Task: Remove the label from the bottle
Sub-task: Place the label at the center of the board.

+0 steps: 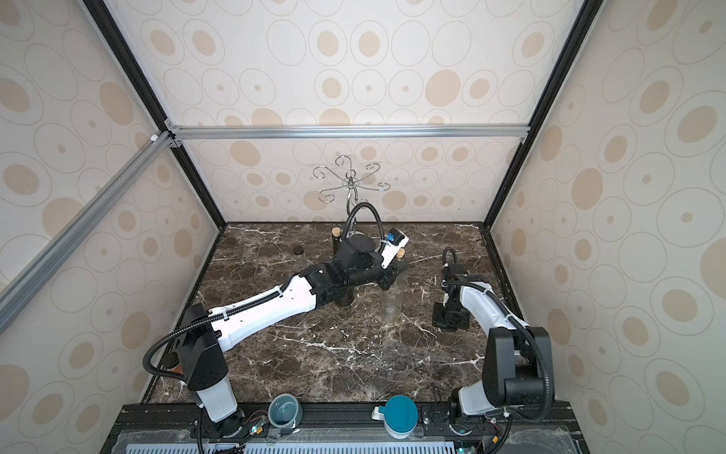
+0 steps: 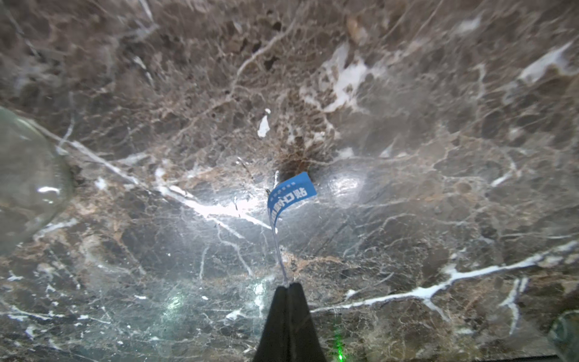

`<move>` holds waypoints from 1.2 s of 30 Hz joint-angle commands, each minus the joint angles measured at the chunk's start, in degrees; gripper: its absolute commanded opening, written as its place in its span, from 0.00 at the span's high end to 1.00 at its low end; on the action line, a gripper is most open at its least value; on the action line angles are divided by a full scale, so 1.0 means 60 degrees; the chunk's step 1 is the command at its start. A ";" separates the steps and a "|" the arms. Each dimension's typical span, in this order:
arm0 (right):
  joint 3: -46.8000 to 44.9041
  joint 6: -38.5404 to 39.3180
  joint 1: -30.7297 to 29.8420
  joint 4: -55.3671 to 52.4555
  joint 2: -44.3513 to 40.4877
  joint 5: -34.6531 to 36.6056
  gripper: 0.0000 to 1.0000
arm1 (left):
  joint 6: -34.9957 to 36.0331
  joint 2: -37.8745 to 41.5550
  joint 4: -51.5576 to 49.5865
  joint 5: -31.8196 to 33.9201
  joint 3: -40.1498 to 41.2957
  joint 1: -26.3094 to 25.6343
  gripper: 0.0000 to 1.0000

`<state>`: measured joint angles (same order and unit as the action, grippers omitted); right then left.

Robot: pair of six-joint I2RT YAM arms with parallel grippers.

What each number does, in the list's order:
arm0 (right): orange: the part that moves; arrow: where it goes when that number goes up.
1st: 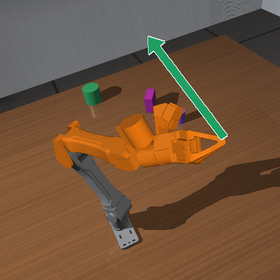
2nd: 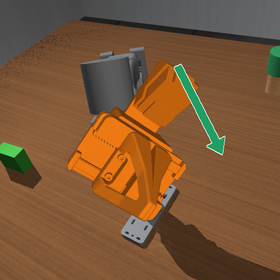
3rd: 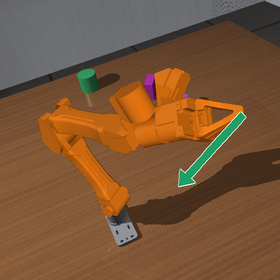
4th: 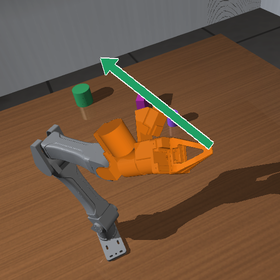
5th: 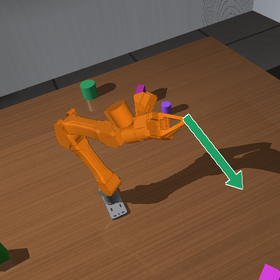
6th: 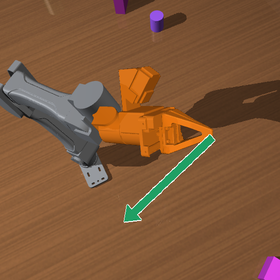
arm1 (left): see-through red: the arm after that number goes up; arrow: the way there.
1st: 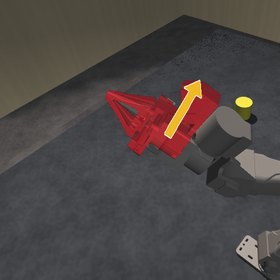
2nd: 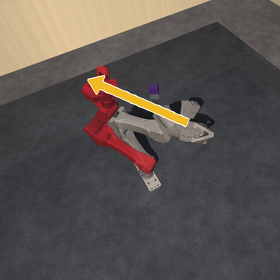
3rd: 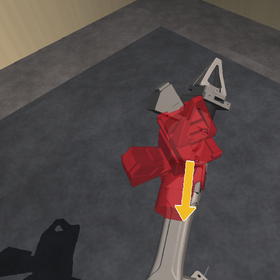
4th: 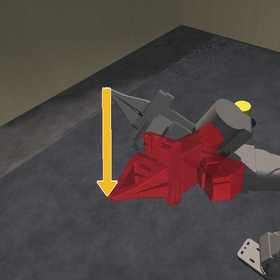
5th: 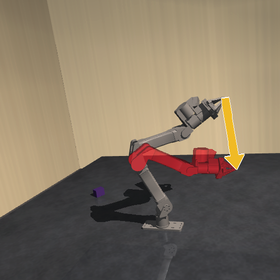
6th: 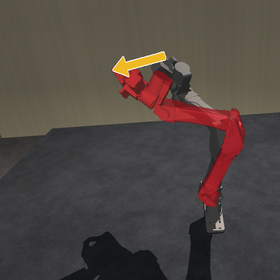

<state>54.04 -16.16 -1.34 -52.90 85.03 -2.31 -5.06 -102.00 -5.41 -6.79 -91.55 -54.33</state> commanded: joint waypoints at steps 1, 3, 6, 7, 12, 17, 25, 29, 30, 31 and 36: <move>-0.0126 -0.0002 -0.0058 0.0231 0.0198 -0.0248 1.00 | -0.0120 -0.0199 -0.0691 -0.0244 0.0082 -0.0043 0.84; -0.0145 0.0000 -0.0056 0.0455 0.0302 -0.0449 1.00 | -0.0121 -0.0198 -0.0680 -0.0230 0.0110 -0.0049 0.84; -0.0172 -0.0001 -0.0055 0.0695 0.0474 -0.0602 0.98 | -0.0138 -0.0204 -0.0669 -0.0219 0.0113 -0.0043 0.84; -0.0201 -0.0001 -0.0055 0.0789 0.0524 -0.0650 0.97 | -0.0145 -0.0206 -0.0666 -0.0230 0.0112 -0.0051 0.84; -0.0306 0.0056 -0.0068 0.1110 0.0764 -0.0842 0.93 | -0.0153 -0.0191 -0.0666 -0.0231 0.0154 -0.0042 0.84; -0.0377 0.0097 -0.0056 0.1393 0.0984 -0.0861 0.92 | -0.0167 -0.0171 -0.0666 -0.0245 0.0186 -0.0042 0.84; -0.0422 0.0174 -0.0054 0.1850 0.1292 -0.0934 0.87 | -0.0211 -0.0151 -0.0665 -0.0260 0.0199 -0.0044 0.84; -0.0423 0.0190 -0.0055 0.1933 0.1492 -0.0949 0.84 | -0.0210 -0.0141 -0.0666 -0.0246 0.0213 -0.0043 0.84; -0.0436 0.0189 -0.0055 0.1967 0.1526 -0.0949 0.84 | -0.0191 -0.0139 -0.0666 -0.0232 0.0200 -0.0046 0.84; -0.0466 0.0176 -0.0054 0.2004 0.1570 -0.0974 0.83 | -0.0195 -0.0147 -0.0691 -0.0231 0.0199 -0.0047 0.84; -0.0568 0.0116 -0.0054 0.2037 0.1655 -0.1056 0.77 | -0.0180 -0.0136 -0.0695 -0.0200 0.0215 -0.0044 0.84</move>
<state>52.27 -15.35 -1.43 -40.64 93.80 -8.58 -5.13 -102.00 -5.15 -6.74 -91.37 -54.33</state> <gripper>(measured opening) 0.223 0.303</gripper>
